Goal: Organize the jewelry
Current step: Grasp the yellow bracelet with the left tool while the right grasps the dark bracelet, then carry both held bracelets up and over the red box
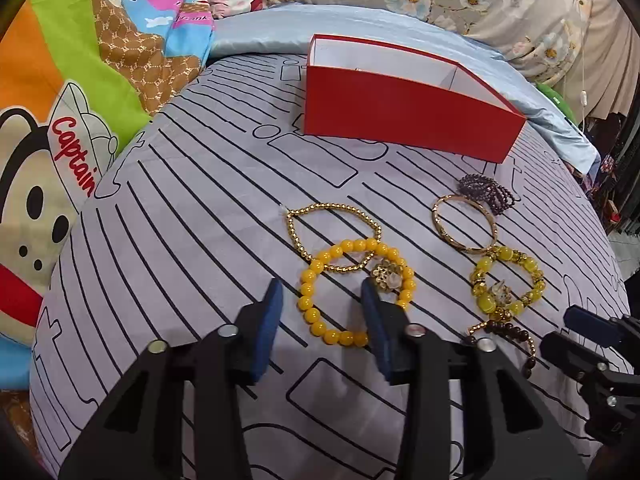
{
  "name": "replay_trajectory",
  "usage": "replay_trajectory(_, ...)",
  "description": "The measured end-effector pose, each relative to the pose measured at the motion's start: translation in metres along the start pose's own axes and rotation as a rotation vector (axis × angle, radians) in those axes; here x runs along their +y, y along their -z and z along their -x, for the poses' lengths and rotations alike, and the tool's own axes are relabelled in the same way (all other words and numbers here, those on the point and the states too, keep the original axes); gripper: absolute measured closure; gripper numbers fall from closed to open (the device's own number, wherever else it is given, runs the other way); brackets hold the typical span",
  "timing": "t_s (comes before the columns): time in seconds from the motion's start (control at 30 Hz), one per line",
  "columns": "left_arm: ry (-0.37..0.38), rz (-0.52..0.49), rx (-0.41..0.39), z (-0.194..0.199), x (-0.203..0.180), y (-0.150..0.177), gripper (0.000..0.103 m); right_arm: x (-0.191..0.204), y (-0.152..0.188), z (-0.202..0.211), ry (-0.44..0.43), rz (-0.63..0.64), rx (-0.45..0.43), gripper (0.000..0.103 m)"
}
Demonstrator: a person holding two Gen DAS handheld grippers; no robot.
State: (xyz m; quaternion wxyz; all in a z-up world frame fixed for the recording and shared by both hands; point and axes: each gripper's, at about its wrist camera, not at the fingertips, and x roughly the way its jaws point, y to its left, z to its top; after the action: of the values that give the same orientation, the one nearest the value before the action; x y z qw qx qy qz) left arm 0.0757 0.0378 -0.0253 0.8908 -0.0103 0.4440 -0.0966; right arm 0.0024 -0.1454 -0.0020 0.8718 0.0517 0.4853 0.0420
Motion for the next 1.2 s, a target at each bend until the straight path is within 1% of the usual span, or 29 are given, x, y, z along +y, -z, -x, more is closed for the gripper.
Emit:
replay_trajectory(0.07, -0.002, -0.003, -0.004, 0.0, -0.001, 0.0, 0.075, 0.002, 0.0, -0.003, -0.002, 0.004, 0.005, 0.056)
replay_trajectory(0.13, 0.003, -0.002, -0.004, 0.0, -0.001, 0.001, 0.086, 0.004, -0.001, -0.006, -0.006, 0.013, 0.007, 0.057)
replay_trajectory(0.2, 0.007, 0.003, -0.001, 0.0, -0.001, 0.001, 0.093, 0.008, -0.001, -0.007, -0.009, 0.025, 0.006, 0.057)
replay_trajectory(0.27, 0.018, 0.008, 0.001, 0.001, -0.001, 0.0, 0.093, 0.011, -0.001, -0.01, -0.012, 0.034, 0.009, 0.058)
replay_trajectory(0.33, 0.023, 0.009, 0.0, 0.002, -0.002, 0.001, 0.096, 0.014, -0.001, -0.013, -0.019, 0.045, 0.015, 0.058)
replay_trajectory(0.5, 0.056, 0.012, -0.01, 0.011, -0.005, -0.001, 0.096, 0.021, -0.002, -0.02, -0.008, 0.083, 0.016, 0.059)
replay_trajectory(0.57, 0.063, 0.01, -0.017, 0.015, -0.007, -0.003, 0.096, 0.021, -0.003, -0.021, -0.004, 0.086, 0.014, 0.066)
replay_trajectory(0.63, 0.067, 0.008, -0.021, 0.017, -0.008, -0.004, 0.096, 0.021, -0.003, -0.022, 0.002, 0.096, 0.014, 0.077)
replay_trajectory(0.67, 0.069, 0.011, -0.021, 0.018, -0.009, -0.005, 0.096, 0.021, -0.003, -0.022, 0.006, 0.099, 0.014, 0.079)
replay_trajectory(0.73, 0.08, 0.016, -0.022, 0.021, -0.009, -0.006, 0.096, 0.021, -0.002, -0.022, 0.009, 0.107, 0.014, 0.087)
replay_trajectory(0.8, 0.086, 0.013, -0.024, 0.023, -0.011, -0.006, 0.096, 0.021, -0.002, -0.022, 0.008, 0.113, 0.014, 0.091)
replay_trajectory(0.87, 0.087, 0.012, -0.024, 0.023, -0.012, -0.005, 0.096, 0.021, 0.0, -0.021, 0.003, 0.112, 0.013, 0.092)
replay_trajectory(0.9, 0.088, 0.015, -0.02, 0.023, -0.012, -0.005, 0.096, 0.02, 0.0, -0.021, -0.001, 0.109, 0.013, 0.095)
replay_trajectory(1.03, 0.092, 0.021, -0.022, 0.028, -0.011, -0.004, 0.096, 0.017, 0.004, -0.016, -0.025, 0.086, 0.018, 0.095)
replay_trajectory(1.2, 0.096, 0.021, -0.028, 0.033, -0.011, -0.004, 0.096, 0.016, 0.004, -0.002, -0.041, 0.077, -0.008, 0.095)
